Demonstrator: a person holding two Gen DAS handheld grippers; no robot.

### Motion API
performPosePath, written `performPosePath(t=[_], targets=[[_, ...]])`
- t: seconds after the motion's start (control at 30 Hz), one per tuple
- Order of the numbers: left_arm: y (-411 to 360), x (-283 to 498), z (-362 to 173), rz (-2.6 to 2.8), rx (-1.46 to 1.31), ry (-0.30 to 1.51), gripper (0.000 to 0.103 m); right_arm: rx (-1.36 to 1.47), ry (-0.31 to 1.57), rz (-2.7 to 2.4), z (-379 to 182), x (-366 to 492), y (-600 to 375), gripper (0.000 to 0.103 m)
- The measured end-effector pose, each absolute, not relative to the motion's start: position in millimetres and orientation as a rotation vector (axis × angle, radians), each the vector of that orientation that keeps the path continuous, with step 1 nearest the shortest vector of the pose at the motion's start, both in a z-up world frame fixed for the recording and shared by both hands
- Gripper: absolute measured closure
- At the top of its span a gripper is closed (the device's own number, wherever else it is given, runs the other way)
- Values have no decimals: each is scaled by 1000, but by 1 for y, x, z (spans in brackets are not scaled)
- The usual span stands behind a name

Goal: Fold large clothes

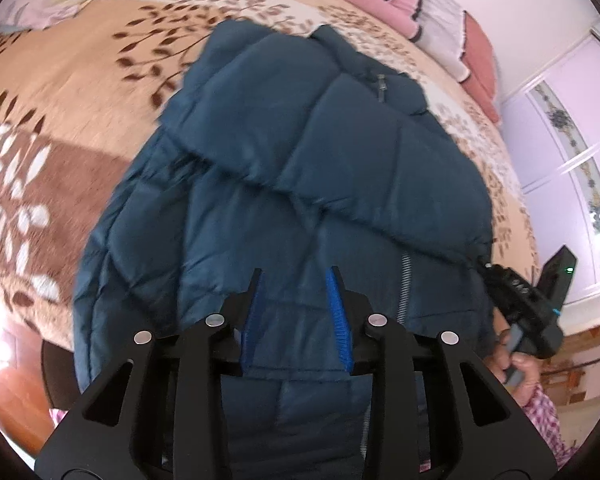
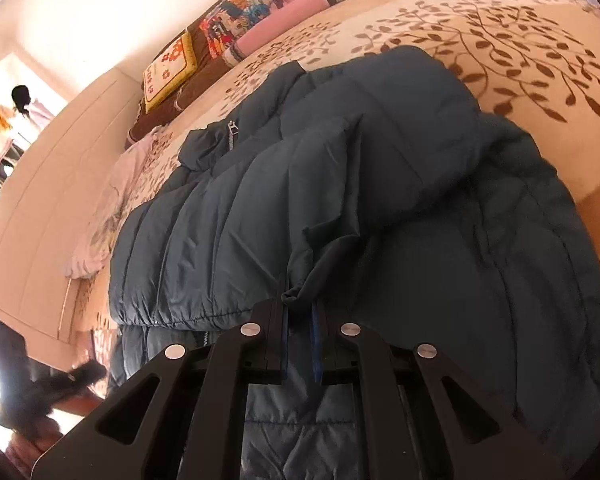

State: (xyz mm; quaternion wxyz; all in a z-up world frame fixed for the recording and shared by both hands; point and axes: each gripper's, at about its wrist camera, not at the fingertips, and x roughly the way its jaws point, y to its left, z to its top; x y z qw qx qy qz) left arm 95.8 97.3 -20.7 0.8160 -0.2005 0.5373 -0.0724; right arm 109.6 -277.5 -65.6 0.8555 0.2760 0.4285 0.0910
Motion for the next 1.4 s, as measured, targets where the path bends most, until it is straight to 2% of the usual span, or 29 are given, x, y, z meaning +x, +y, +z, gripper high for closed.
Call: performPosePath(t=[0.13,0.2,0.33,0.4,0.53,0.67,0.8,0.87,0.97,1.4], targets=[[107,89,-28,-97,-385,1147,65,593,921,181,-72,113,-280,93],[110,85,-26,-77,-351,1134,57,606,926,177,-74,115,-282,93],[119,77,-21,-47,-291,1104,50,616,927,171,-73,118,-283,93],[124,73,-19,-19,-258,1094,44,600,934,165,-72,121,-282,93],[133,65,-16,17,-220,1084,41,596,968,159,-77,124,-280,93],[142,55,-12,52,-185,1073,36,584,982,143,-78,125,-282,81],[147,46,-11,89,-133,1068,33,593,991,141,-79,126,-286,76],[148,43,-12,110,-100,1075,33,586,995,132,-77,127,-286,68],[148,38,-15,138,-45,1079,33,551,994,117,-74,123,-286,64],[142,27,-35,141,-17,1123,32,397,1034,116,-61,56,-301,62]])
